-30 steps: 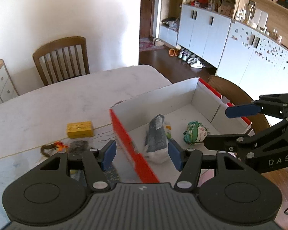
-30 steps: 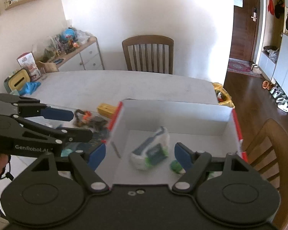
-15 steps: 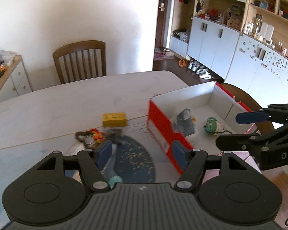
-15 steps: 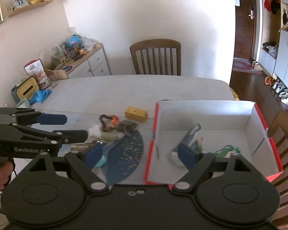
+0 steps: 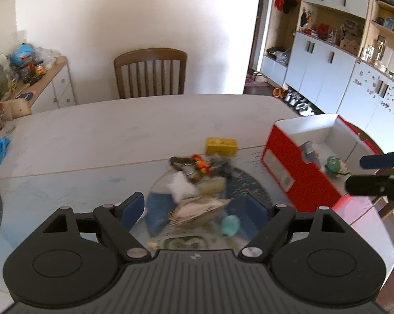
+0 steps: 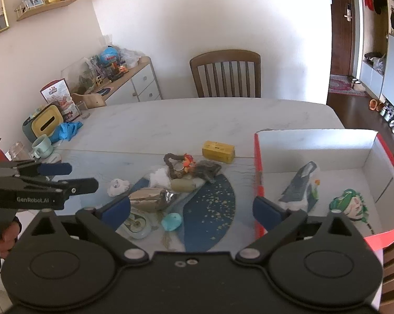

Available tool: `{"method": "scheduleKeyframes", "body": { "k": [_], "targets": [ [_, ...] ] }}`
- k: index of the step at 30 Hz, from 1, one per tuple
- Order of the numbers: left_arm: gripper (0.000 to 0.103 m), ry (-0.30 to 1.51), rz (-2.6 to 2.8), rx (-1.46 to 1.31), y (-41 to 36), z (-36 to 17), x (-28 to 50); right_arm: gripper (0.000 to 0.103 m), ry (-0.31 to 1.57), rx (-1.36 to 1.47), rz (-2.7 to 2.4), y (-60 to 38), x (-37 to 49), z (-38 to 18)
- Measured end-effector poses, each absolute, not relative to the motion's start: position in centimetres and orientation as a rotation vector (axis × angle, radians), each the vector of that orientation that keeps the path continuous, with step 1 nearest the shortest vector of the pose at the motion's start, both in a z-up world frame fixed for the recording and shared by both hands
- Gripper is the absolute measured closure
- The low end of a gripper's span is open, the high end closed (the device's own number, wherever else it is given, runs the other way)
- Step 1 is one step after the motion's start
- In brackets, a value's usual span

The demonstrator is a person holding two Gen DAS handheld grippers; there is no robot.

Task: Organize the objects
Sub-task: 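Withdraw both tools from the box back toward the mat, then grasp the white plush tooth with left tool while right tool grasps the teal soap box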

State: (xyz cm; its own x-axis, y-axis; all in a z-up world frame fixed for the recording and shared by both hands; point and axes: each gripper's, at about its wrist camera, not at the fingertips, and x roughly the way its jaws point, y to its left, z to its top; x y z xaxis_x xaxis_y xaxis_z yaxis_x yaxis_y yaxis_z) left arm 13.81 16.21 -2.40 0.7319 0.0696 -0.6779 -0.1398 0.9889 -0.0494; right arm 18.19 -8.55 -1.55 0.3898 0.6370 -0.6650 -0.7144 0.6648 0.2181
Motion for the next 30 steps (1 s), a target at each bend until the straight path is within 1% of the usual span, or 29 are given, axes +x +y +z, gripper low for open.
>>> {"method": "scheduleKeyframes", "body": {
  "k": [11,23,27,30],
  "targets": [
    [0.019,0.749,0.179,-0.051,20.9,-6.4,13.5,0.002,0.844,-0.142,0.838,-4.8,18.1,-4.9],
    [0.019,0.815,0.191,-0.019,24.1,-12.0,16.4,0.002,0.883,-0.198,0.859,-1.4,18.5,-9.9],
    [0.019,0.836,0.185,-0.019,24.7,-13.5,17.7,0.004,0.912,-0.217,0.857,-0.6,18.8,-11.3],
    [0.019,0.846,0.194,-0.016,25.0,-14.2,18.4,0.007,0.932,-0.244,0.847,0.0,19.0,-12.5]
  ]
}}
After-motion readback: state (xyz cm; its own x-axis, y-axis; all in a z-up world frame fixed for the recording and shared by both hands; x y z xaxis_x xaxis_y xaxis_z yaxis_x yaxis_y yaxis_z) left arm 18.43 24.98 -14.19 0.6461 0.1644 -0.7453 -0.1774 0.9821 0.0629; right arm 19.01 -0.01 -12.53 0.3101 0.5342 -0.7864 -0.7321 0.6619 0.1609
